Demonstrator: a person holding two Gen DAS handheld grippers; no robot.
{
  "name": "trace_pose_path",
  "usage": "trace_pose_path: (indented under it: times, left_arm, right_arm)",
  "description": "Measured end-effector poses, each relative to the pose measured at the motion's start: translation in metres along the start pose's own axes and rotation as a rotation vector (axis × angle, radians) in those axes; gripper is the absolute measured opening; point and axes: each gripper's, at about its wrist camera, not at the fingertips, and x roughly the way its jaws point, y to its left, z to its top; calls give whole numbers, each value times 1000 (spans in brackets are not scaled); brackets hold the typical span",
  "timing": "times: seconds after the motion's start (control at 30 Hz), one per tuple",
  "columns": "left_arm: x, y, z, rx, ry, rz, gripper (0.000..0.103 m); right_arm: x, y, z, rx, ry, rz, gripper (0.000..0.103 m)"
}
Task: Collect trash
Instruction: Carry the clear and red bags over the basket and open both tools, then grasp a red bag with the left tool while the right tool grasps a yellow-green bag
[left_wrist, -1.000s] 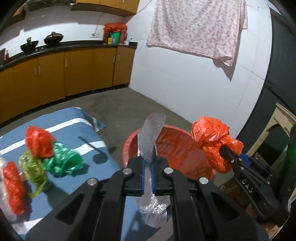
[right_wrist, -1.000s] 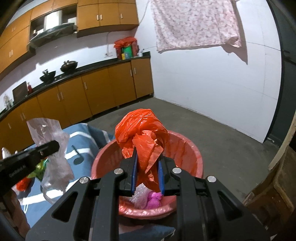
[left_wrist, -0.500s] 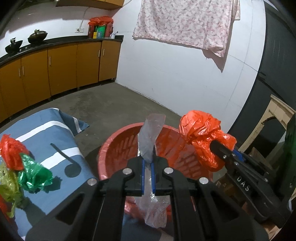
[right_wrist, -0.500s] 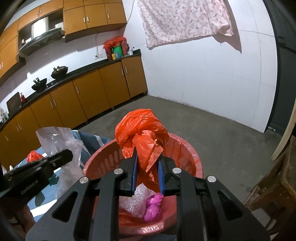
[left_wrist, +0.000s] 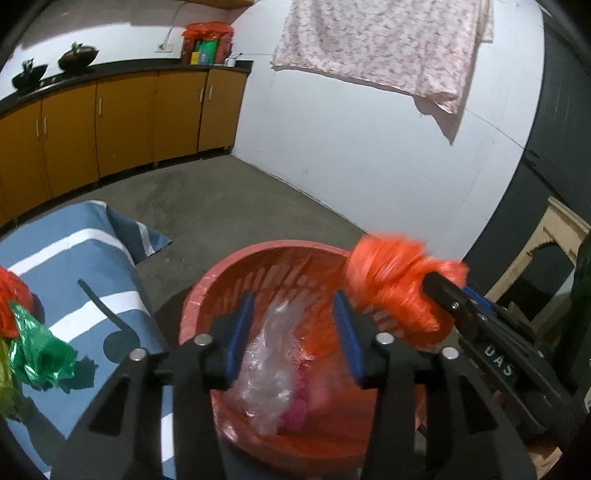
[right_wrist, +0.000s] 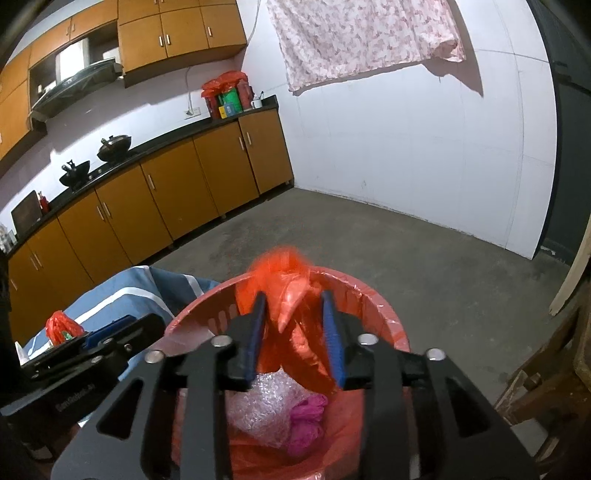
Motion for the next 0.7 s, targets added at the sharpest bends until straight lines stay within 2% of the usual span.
trace_pose_path:
  times: [0.17,0.2,0.23,0.33,0.53,0.7]
  left_arm:
    - [-7,15,-2,-31,0,32,54]
    - [-10,17,-2,-35,-3,37,57]
    - [-15,20,-3,-39,-9,47,62]
    - [-35,26,-8,-37,-45,91,78]
    - [-89,42,-23,-36,-112,199,98]
    - [-147,67,-46,-51,-155,316,99]
  right_arm:
    - [-10,-4,-1,2,-25,-43,58]
    - [-12,-3,-1,-5,-32,-55,66]
    - [-16,-1,-1,-13,-45,-66,75]
    - [-28,2,0,-33,-88,-73,91]
    - [-41,31,-2,-114,-112,-47,98]
    - [-47,58,-6,-119,-100,27,101]
